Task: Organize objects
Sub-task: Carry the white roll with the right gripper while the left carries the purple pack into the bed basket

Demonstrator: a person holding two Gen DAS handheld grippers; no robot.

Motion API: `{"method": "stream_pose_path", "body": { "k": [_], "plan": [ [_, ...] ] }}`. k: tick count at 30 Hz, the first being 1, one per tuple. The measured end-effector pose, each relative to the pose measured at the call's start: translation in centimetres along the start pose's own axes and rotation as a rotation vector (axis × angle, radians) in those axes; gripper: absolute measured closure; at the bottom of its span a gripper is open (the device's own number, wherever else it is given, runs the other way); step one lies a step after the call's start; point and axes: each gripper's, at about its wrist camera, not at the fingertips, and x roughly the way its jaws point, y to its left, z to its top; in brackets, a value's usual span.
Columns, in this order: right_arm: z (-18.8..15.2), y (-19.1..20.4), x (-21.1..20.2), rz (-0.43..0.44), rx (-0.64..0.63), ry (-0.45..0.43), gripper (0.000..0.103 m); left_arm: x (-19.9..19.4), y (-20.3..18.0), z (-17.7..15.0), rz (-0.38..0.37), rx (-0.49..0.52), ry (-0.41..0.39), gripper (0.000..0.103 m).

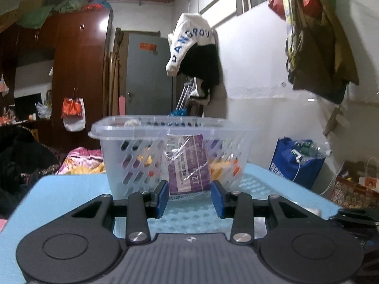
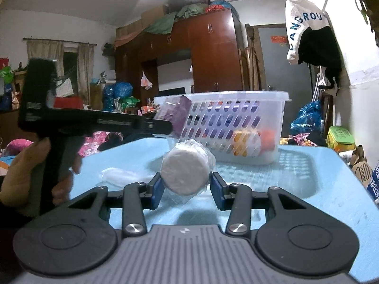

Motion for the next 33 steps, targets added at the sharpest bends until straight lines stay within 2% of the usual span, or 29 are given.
{"method": "stream_pose_path", "body": {
  "k": [5,10,15,20,28,29,31,32,33],
  "plan": [
    [3.1,-1.2,0.1,-0.024,-0.006,-0.045,0.057,-1.1,-0.1,3.1,-0.001,0.017,-0.052,0.060],
    [8.9,-2.7,1.8,-0.083,-0.048,-0.093,0.057,0.7,0.3,8.2,0.011,0.038,-0.069,0.060],
    [14.0,-5.2,7.0,-0.151,-0.040,-0.036,0.057,5.6,1.1,12.2,0.037,0.036,0.010,0.060],
    [14.9,-7.2,11.5,-0.223,-0.027,0.065,0.057,9.1,1.5,12.2,0.044,0.043,0.111,0.060],
    [14.3,-8.2,12.6,-0.256,-0.036,0.133,0.057,9.2,2.5,11.1,0.045,0.024,0.127,0.059],
    [14.3,-8.3,12.7,-0.256,-0.036,0.134,0.056,9.0,2.5,10.9,0.036,0.032,0.117,0.058],
    [14.4,-8.2,12.7,-0.259,-0.036,0.132,0.054,8.9,2.1,10.7,0.055,0.082,0.097,0.040],
    [14.4,-8.3,12.6,-0.257,-0.032,0.123,0.042,9.1,1.9,10.7,0.087,0.100,0.093,0.018],
    [14.6,-8.4,12.4,-0.259,-0.025,0.110,0.019,8.9,1.8,10.6,0.101,0.105,0.075,0.014]
  ]
}}
